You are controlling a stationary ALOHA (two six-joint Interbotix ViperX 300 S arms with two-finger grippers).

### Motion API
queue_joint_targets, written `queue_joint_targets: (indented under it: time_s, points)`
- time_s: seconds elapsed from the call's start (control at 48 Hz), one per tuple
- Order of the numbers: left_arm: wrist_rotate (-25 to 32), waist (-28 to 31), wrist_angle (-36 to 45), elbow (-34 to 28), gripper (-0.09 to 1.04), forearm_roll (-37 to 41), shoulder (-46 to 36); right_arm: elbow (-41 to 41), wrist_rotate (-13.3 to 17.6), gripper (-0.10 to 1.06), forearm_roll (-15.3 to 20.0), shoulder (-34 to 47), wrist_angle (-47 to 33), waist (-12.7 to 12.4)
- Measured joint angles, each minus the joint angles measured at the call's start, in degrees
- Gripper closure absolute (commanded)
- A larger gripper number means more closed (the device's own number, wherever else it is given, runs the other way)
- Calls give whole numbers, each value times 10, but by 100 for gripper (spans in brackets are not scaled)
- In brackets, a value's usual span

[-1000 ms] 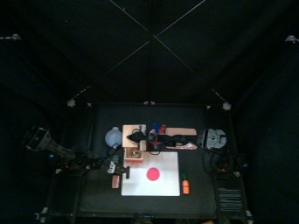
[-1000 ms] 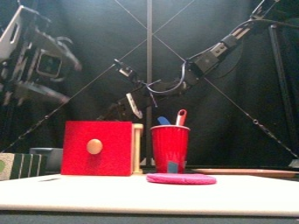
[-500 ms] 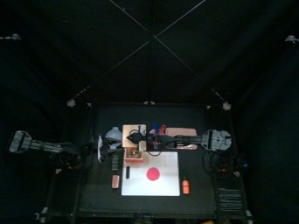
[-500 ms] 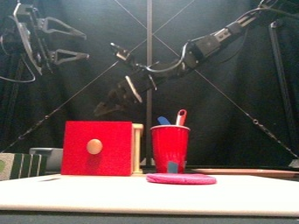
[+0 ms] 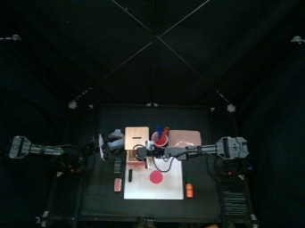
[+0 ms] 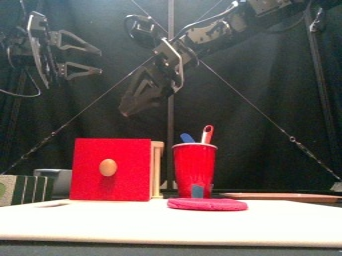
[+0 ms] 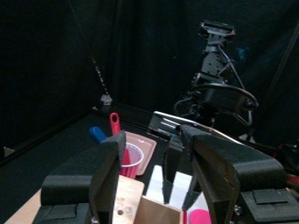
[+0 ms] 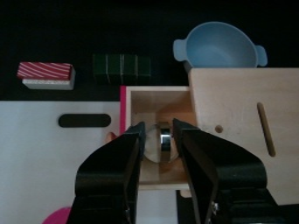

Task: Get the cutter from the drawer then cut the dough then place the extra dough in the bowl
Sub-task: Place the cutter on the board

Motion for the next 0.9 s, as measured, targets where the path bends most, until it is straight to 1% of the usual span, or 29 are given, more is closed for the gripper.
queue_joint_targets:
  time_s: [0.104, 0.229, 0.375, 0.542, 0.646, 0.729, 0.833, 0.896]
  points:
    - [-2, -1, 0, 1, 8, 54, 0, 0, 0, 26, 0, 15, 4, -1]
    - [-2, -1, 0, 1, 8, 90, 0, -4, 0, 26, 1, 31, 11, -2]
    - [-3, -3, 0, 1, 8, 95, 0, -13, -1, 26, -4, 47, 17, -6]
    - [-4, -3, 0, 1, 8, 95, 0, -18, -1, 26, -5, 61, 18, -18]
    - [-4, -3, 0, 3, 8, 95, 0, -21, -1, 26, -11, 66, 18, -22]
    - [-5, -3, 0, 6, 8, 95, 0, -22, -1, 26, -18, 69, 18, -22]
    - [-5, -4, 0, 7, 8, 94, 0, -23, -4, 26, -18, 75, 18, -21]
    - [-5, -3, 0, 6, 8, 91, 0, -23, 1, 26, -18, 78, 19, -21]
